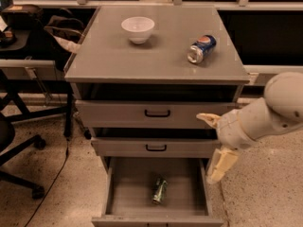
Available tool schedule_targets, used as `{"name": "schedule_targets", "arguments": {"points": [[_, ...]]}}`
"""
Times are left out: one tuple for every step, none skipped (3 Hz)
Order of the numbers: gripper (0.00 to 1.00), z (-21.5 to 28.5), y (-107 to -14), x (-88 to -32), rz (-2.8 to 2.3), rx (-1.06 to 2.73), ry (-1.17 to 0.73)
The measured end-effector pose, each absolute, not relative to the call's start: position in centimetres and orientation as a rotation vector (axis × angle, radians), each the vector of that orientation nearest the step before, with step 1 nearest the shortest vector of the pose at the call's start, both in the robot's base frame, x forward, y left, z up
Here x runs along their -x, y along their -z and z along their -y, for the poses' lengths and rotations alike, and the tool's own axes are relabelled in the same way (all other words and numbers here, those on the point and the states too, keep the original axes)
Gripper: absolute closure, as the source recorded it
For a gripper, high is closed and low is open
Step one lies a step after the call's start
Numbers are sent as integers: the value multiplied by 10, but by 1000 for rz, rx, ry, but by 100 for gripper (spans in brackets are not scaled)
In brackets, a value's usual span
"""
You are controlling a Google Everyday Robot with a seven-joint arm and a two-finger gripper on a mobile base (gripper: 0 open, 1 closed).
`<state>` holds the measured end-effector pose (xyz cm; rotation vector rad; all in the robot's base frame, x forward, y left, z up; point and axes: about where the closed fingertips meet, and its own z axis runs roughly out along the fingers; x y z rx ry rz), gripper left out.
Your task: Pick green can from bottom drawer and place on counter
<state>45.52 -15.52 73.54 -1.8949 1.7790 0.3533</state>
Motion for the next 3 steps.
{"name": "schedule_targets", "arguments": {"points": [[0,135,-688,-467,-1789,1927,-374],[0,120,-637,-470,-1801,1961,-403],[0,120,-637,-470,-1801,1961,-403]]}}
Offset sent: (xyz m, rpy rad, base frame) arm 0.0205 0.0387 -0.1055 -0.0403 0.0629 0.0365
